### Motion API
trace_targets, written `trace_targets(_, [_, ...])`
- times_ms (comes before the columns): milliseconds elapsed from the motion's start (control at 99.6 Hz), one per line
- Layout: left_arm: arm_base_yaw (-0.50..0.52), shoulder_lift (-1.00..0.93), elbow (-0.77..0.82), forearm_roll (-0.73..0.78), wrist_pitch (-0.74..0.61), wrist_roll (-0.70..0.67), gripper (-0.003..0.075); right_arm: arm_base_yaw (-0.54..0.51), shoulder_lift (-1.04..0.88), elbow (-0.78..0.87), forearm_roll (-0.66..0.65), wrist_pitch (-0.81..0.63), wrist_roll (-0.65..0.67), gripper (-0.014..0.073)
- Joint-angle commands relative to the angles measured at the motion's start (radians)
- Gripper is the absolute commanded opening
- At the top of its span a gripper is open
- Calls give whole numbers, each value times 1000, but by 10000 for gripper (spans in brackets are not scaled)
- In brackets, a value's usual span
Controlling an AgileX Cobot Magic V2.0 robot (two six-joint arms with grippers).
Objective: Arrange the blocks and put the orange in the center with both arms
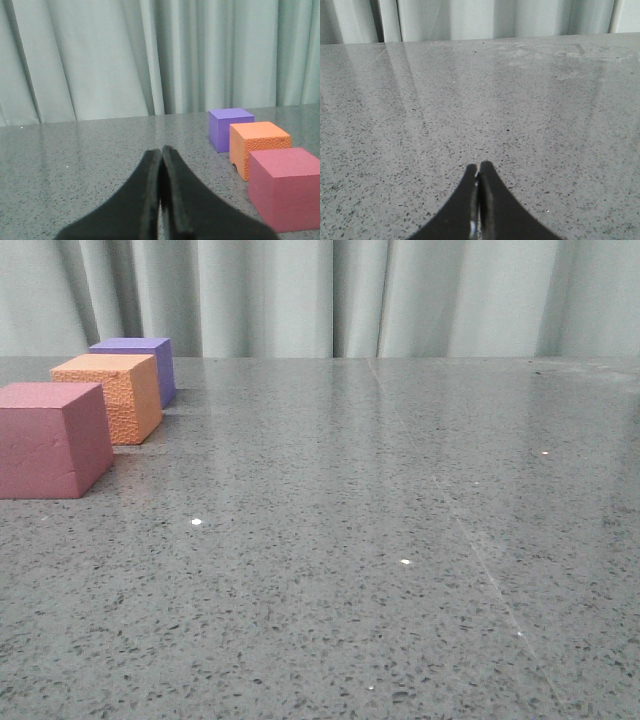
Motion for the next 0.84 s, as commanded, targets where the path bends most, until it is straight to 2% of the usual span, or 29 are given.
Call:
trace_targets(0, [3,-34,56,-8,-72,-12,-19,-3,-9,-14,-3,-85,-8,-67])
trace_targets(833, [3,-34,56,-19,-72,-12,-19,-3,-9,-14,-3,-85,-8,-67])
